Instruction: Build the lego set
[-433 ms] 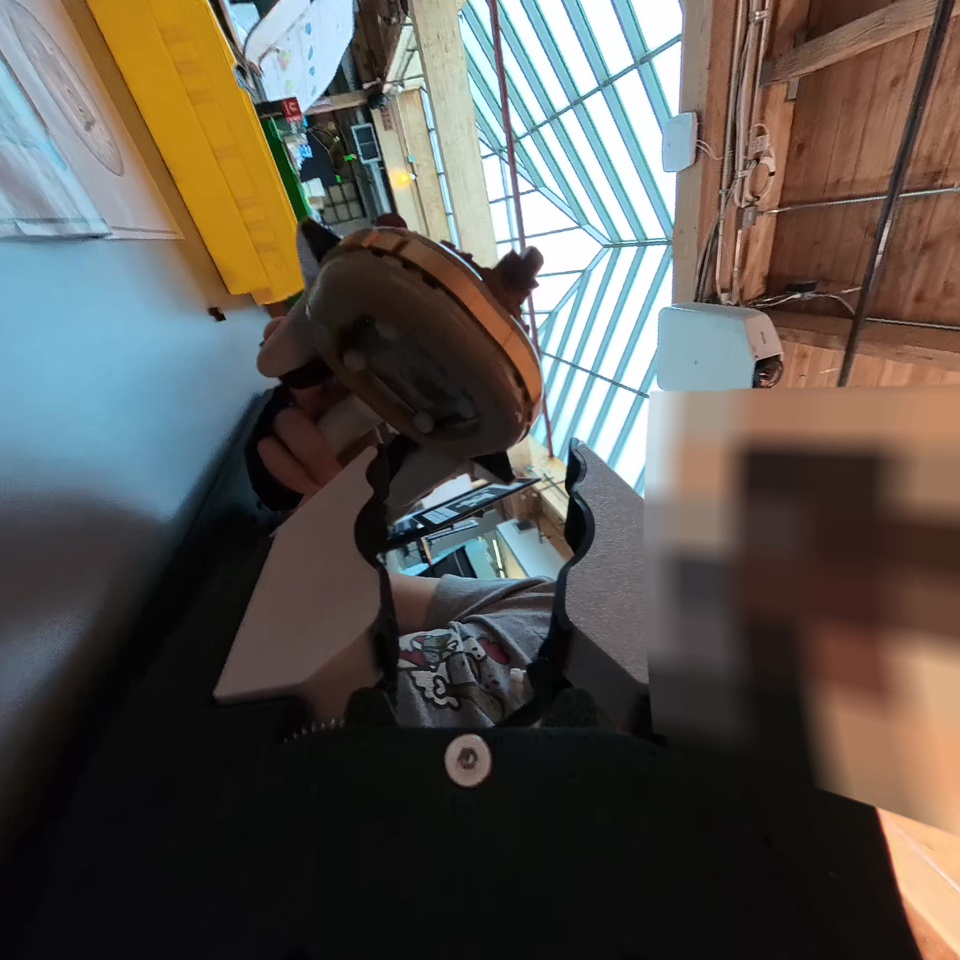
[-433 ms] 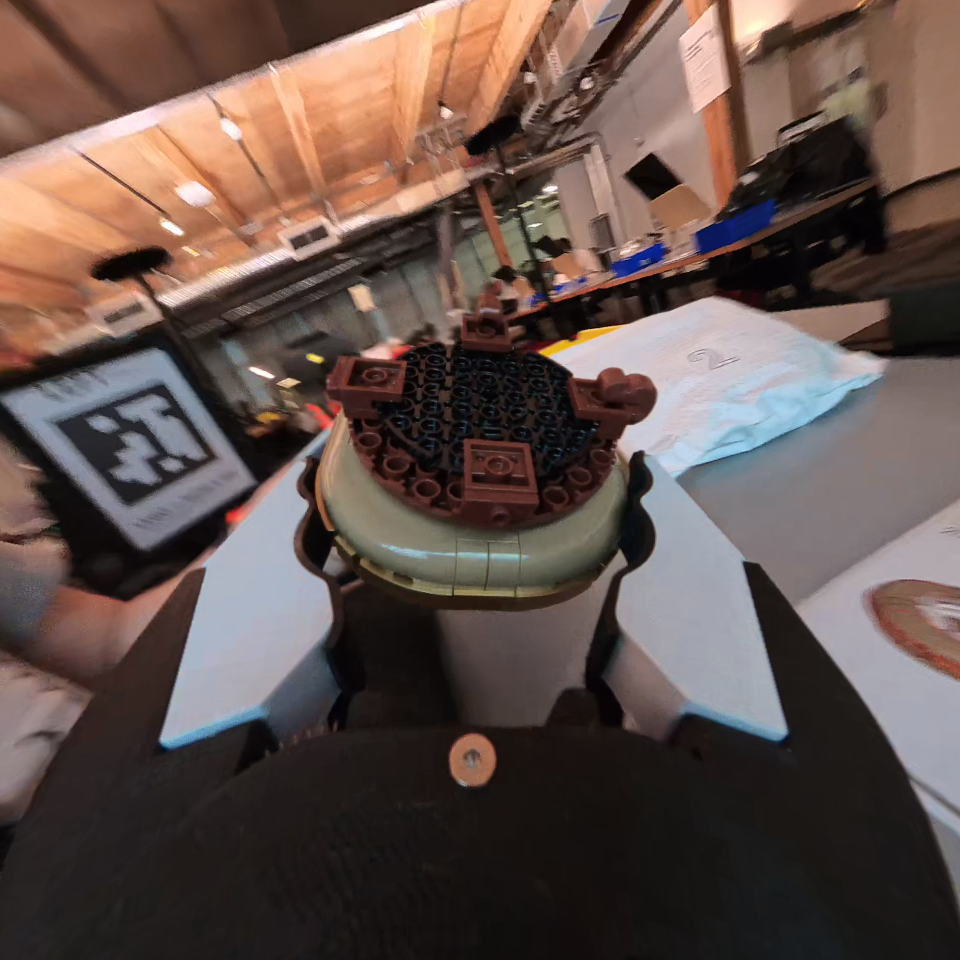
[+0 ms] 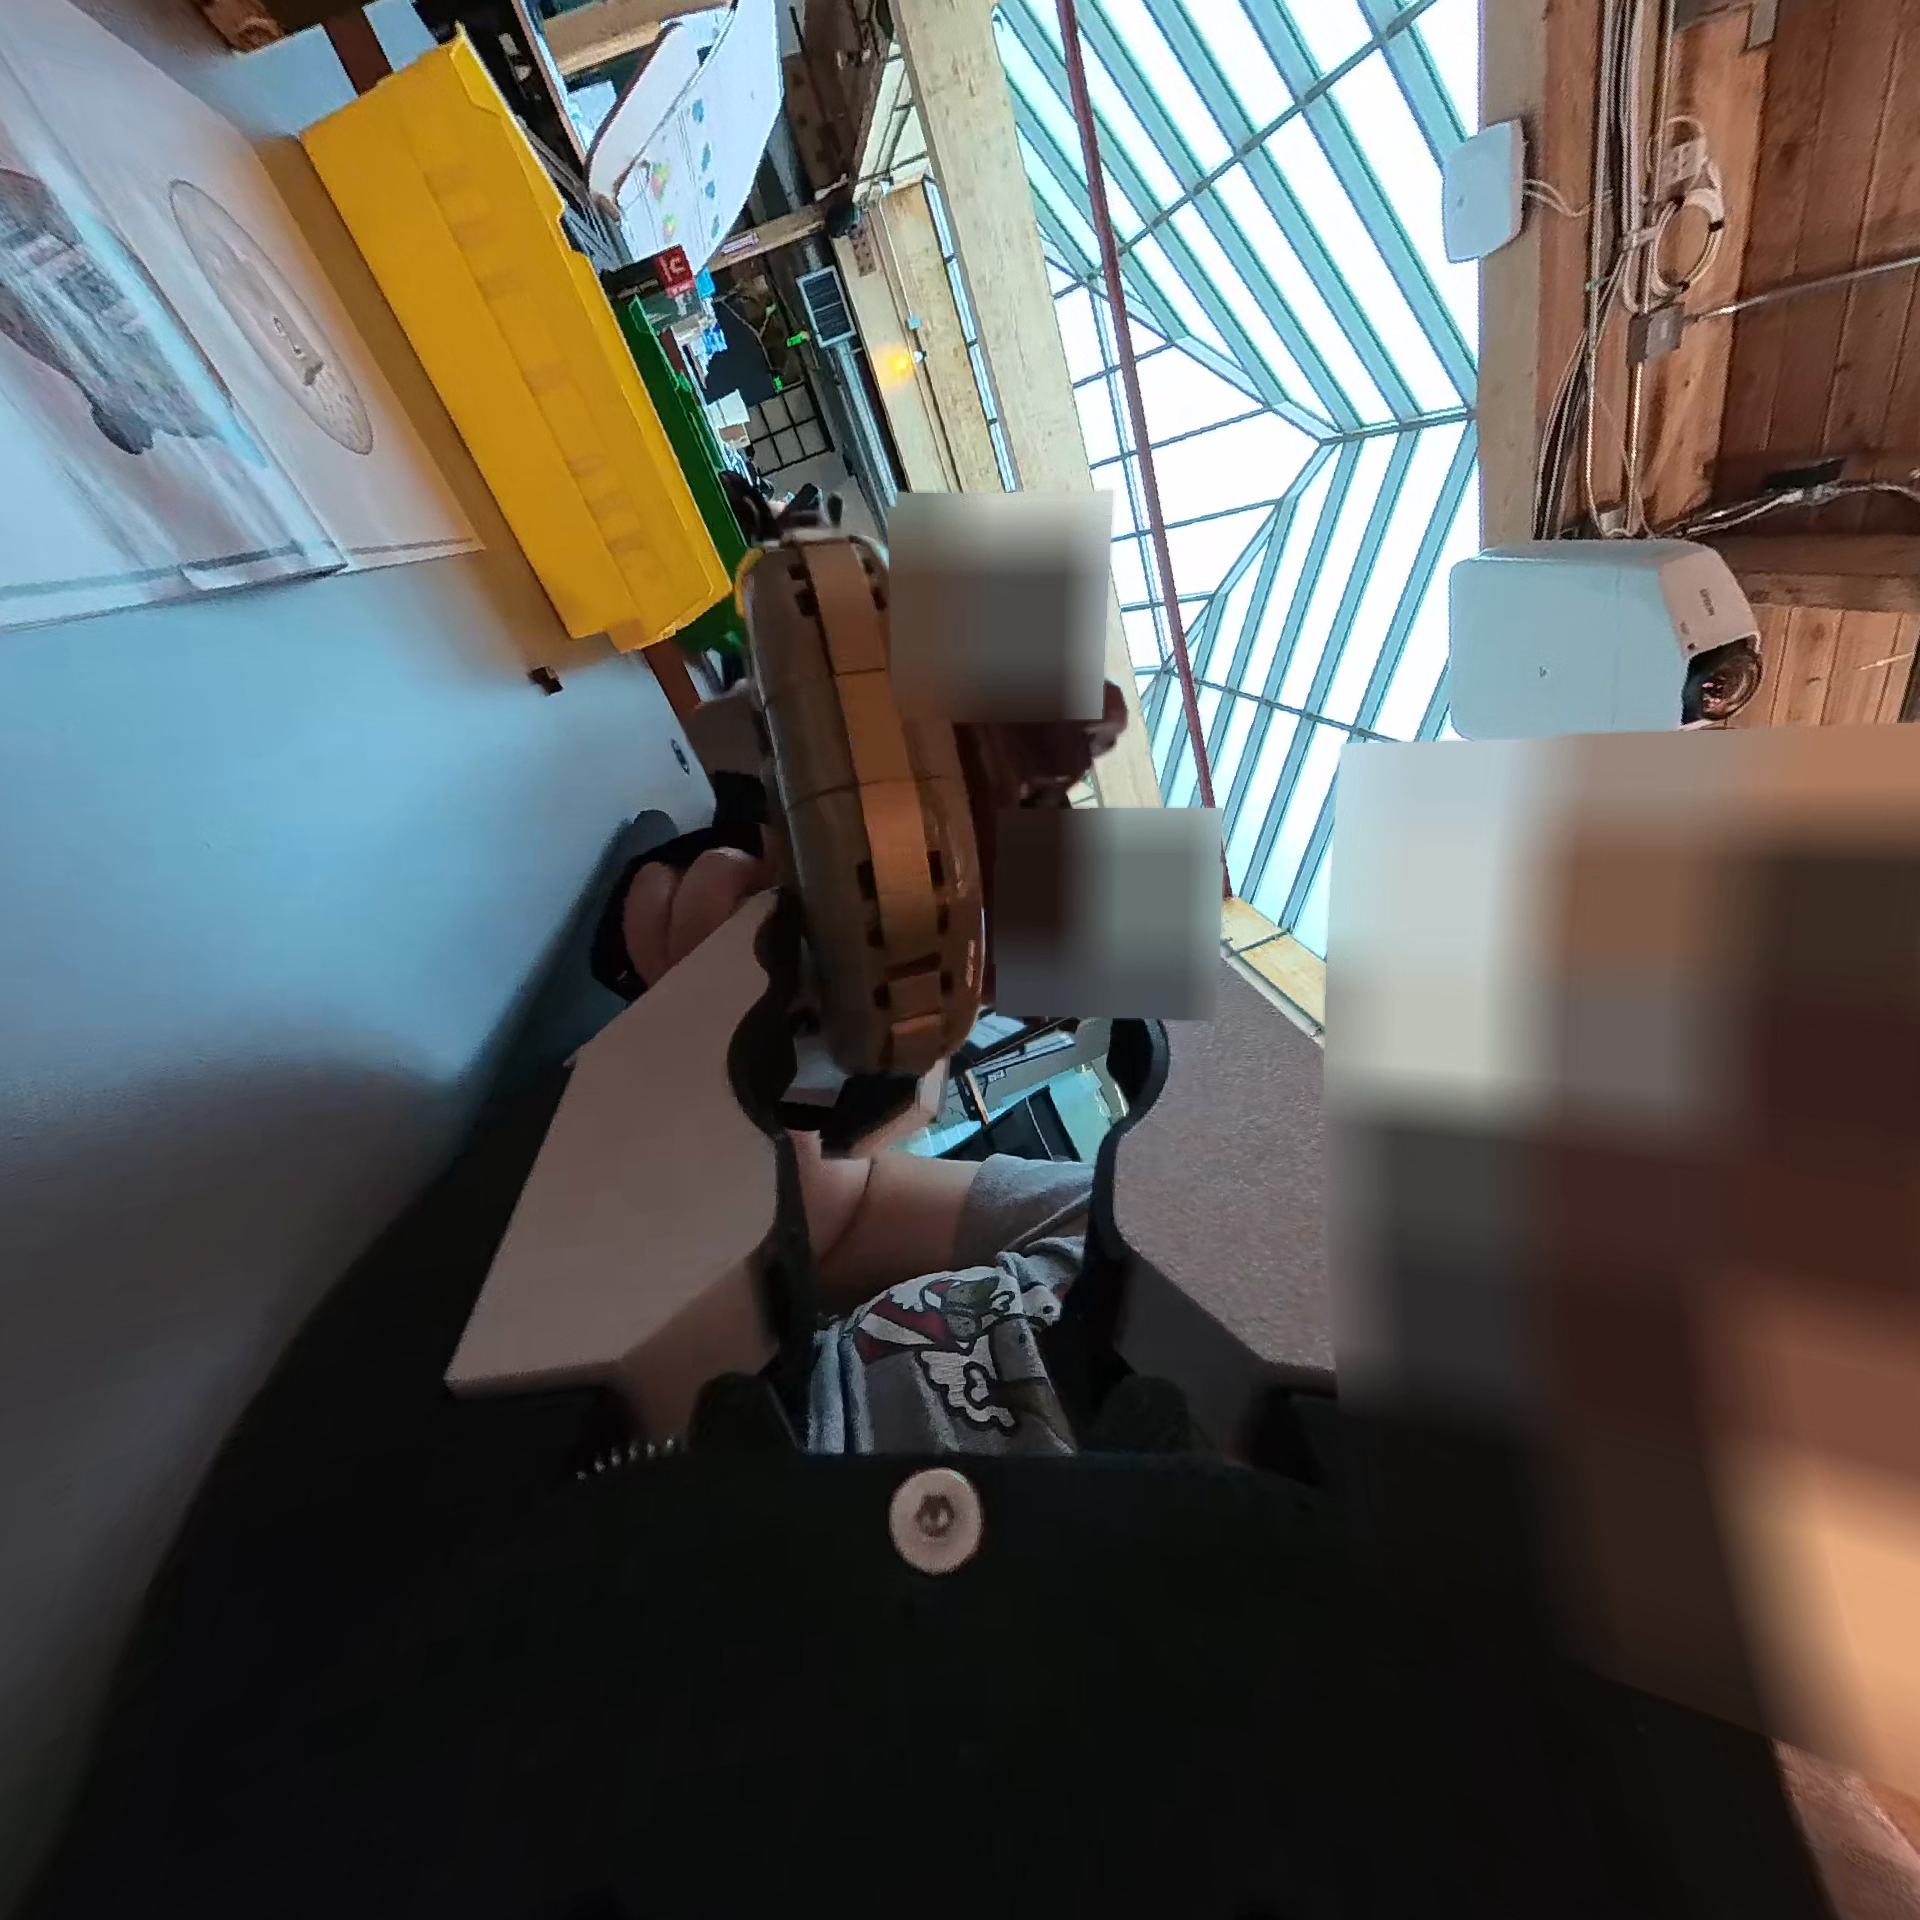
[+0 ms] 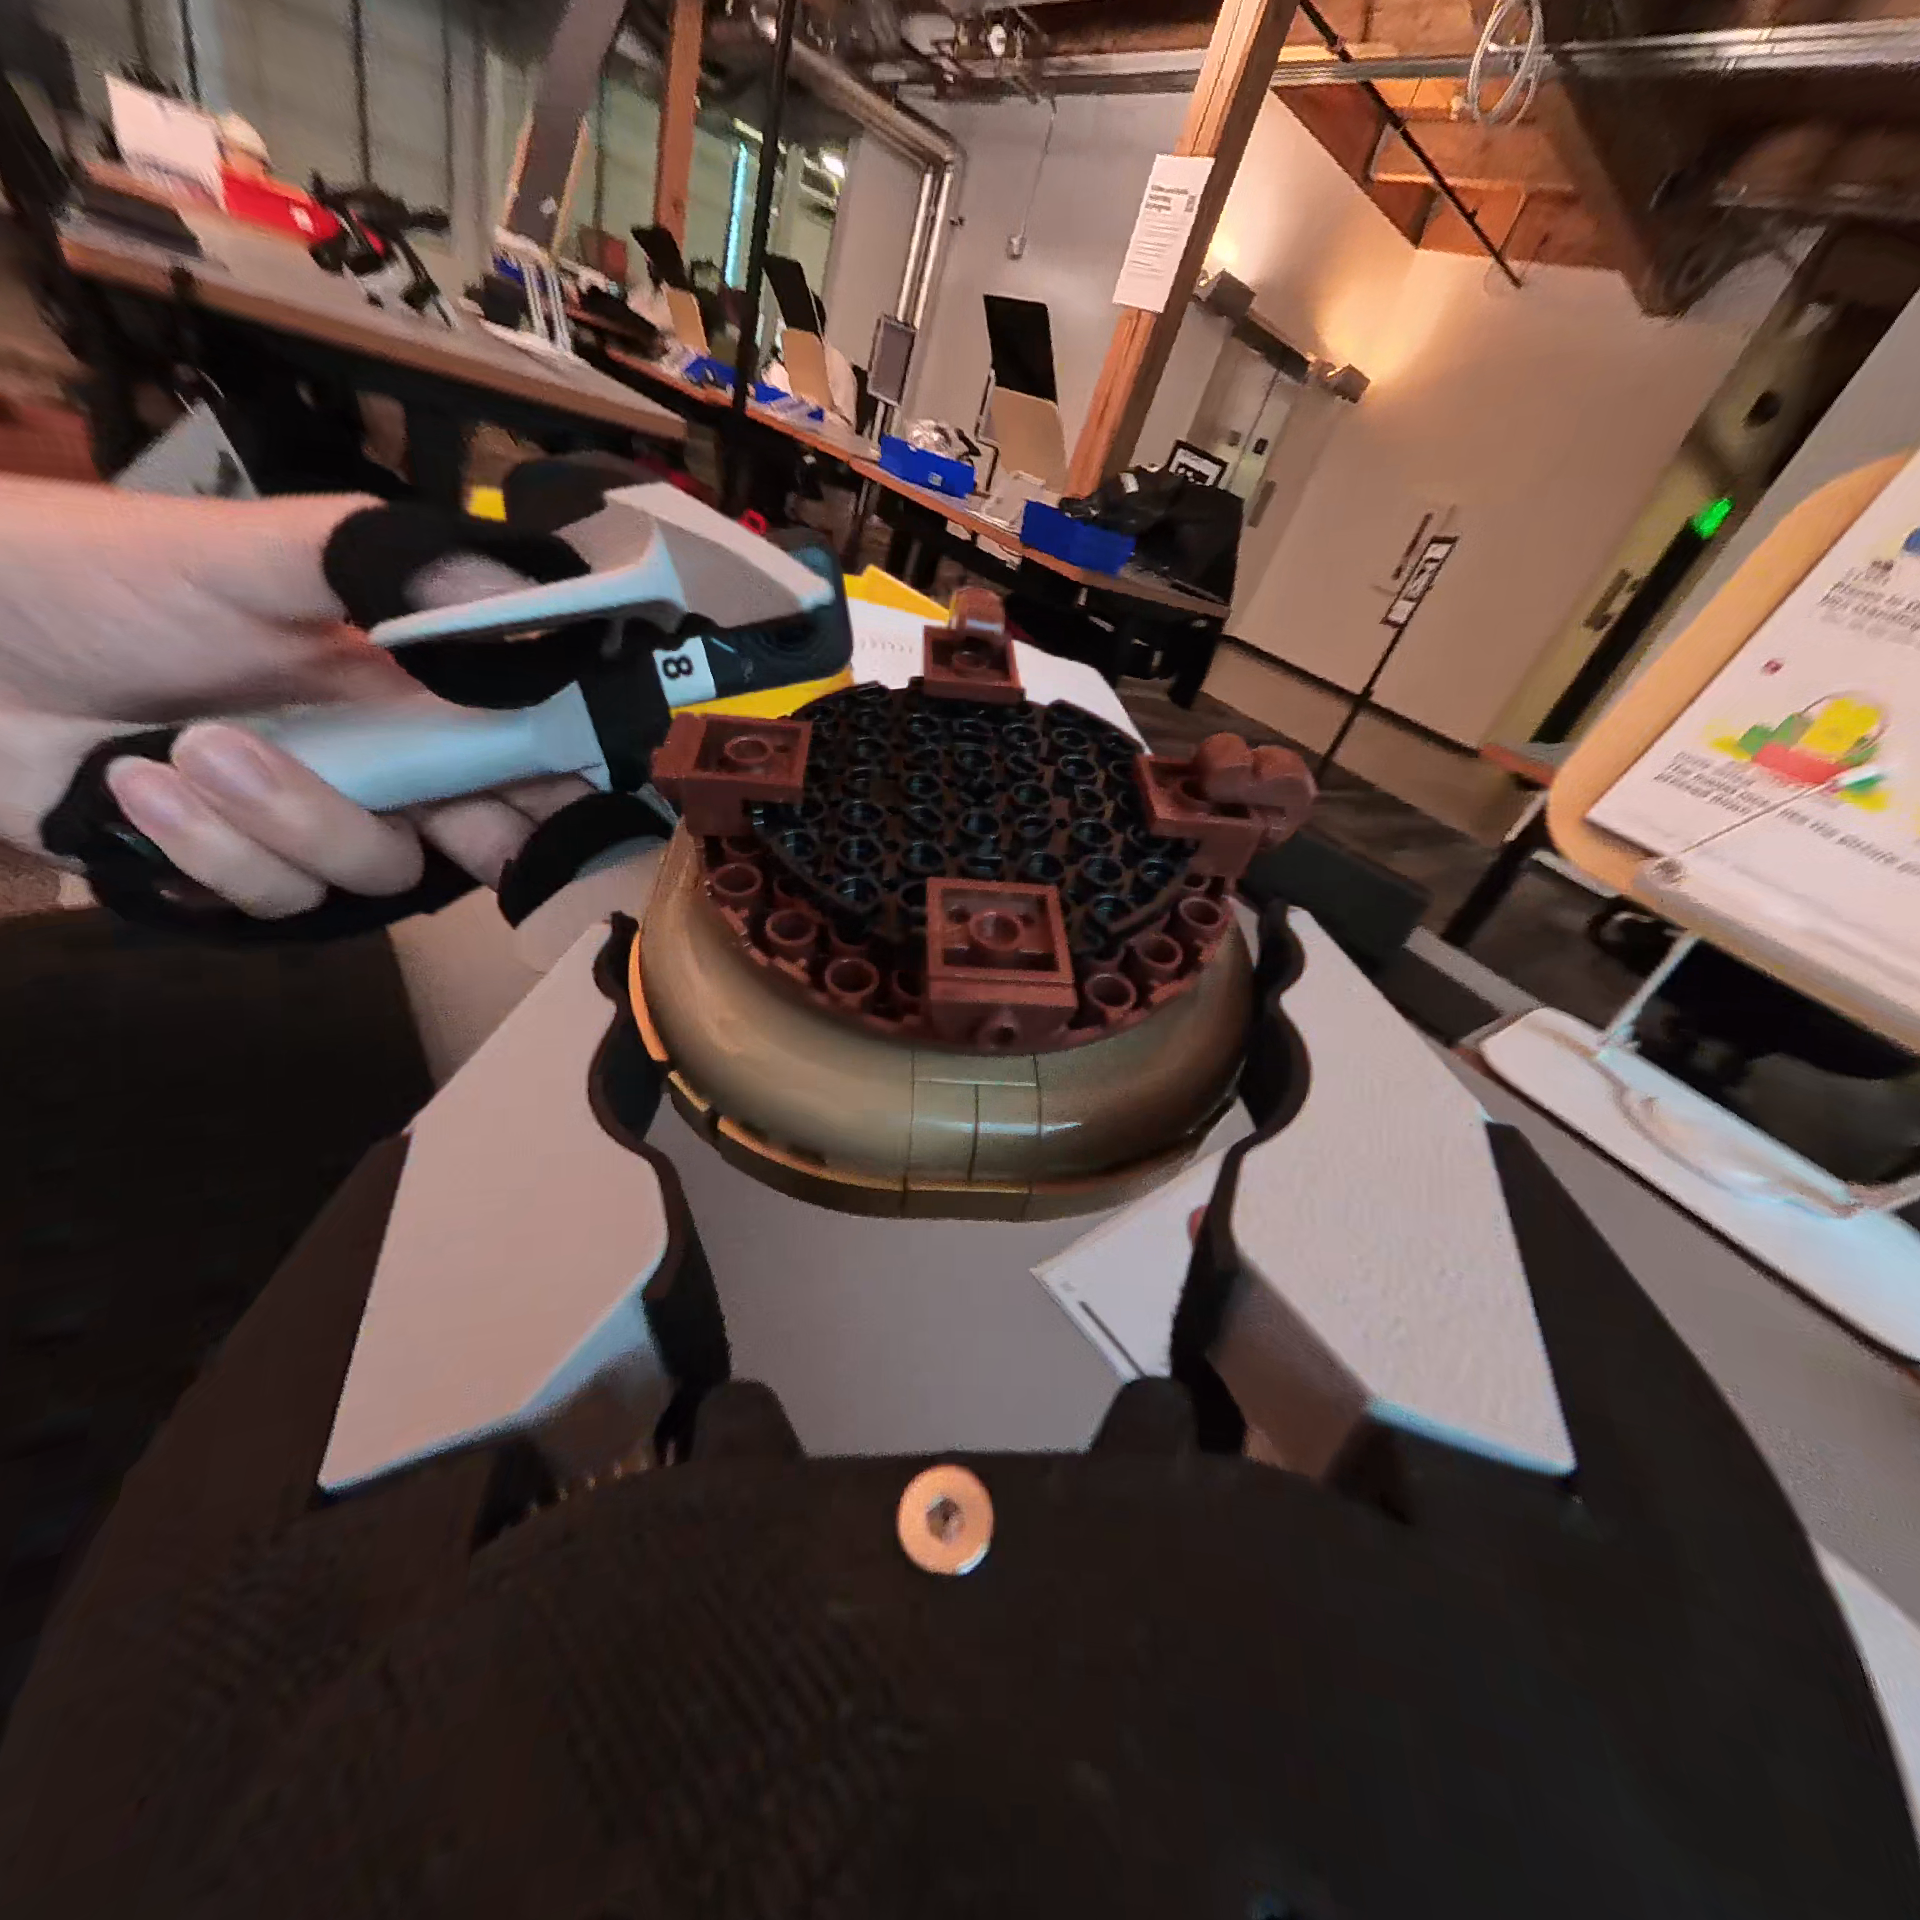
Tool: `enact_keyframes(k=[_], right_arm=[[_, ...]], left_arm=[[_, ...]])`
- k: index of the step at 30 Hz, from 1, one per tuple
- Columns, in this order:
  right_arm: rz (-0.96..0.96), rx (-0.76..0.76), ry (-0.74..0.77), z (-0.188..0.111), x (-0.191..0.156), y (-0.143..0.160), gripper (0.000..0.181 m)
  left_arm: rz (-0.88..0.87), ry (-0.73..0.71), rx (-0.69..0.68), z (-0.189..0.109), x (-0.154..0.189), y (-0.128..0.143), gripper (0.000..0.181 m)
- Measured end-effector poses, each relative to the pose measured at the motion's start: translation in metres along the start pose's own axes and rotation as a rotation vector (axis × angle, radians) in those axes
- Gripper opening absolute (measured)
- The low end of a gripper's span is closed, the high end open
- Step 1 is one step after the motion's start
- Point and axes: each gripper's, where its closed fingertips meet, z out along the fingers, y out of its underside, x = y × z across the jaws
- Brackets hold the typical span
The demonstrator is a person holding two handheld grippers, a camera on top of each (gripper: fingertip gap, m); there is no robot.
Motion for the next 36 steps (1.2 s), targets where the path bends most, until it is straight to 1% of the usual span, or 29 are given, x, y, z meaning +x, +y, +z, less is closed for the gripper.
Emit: enact_keyframes(k=[1, 4, 8, 10, 17, 26, 29, 33, 36], right_arm=[[-0.035, -0.01, 0.01, 0.001, -0.001, 0.001, 0.115], [-0.119, -0.032, 0.042, 0.001, -0.003, 0.003, 0.115], [-0.241, -0.025, 0.099, 0.0, -0.003, -0.002, 0.115], [-0.283, -0.023, 0.122, -0.001, -0.002, -0.004, 0.115], [-0.312, 0.002, 0.128, -0.003, -0.005, -0.009, 0.115], [-0.34, 0.037, 0.133, -0.006, -0.007, -0.015, 0.115], [-0.357, 0.053, 0.138, -0.007, -0.008, -0.019, 0.115], [-0.355, 0.07, 0.121, -0.008, -0.012, -0.021, 0.115], [-0.366, 0.054, 0.124, -0.006, -0.012, -0.018, 0.115]], left_arm=[[0.004, -0.012, -0.007, 0.002, -0.003, 0.001, 0.057], [0.03, -0.065, -0.036, 0.004, -0.011, 0.006, 0.05], [0.019, -0.032, -0.02, 0.005, -0.008, 0.004, 0.052], [0.041, -0.031, -0.014, 0.005, -0.007, 0.004, 0.052], [0.15, -0.061, -0.049, 0.004, -0.003, 0.009, 0.05], [0.179, -0.054, -0.065, 0.005, 0.002, 0.013, 0.05], [0.181, -0.029, -0.062, 0.005, 0.006, 0.014, 0.051], [0.175, 0.039, -0.056, 0.003, 0.011, 0.014, 0.051], [0.156, 0.05, -0.054, 0.002, 0.006, 0.014, 0.056]])
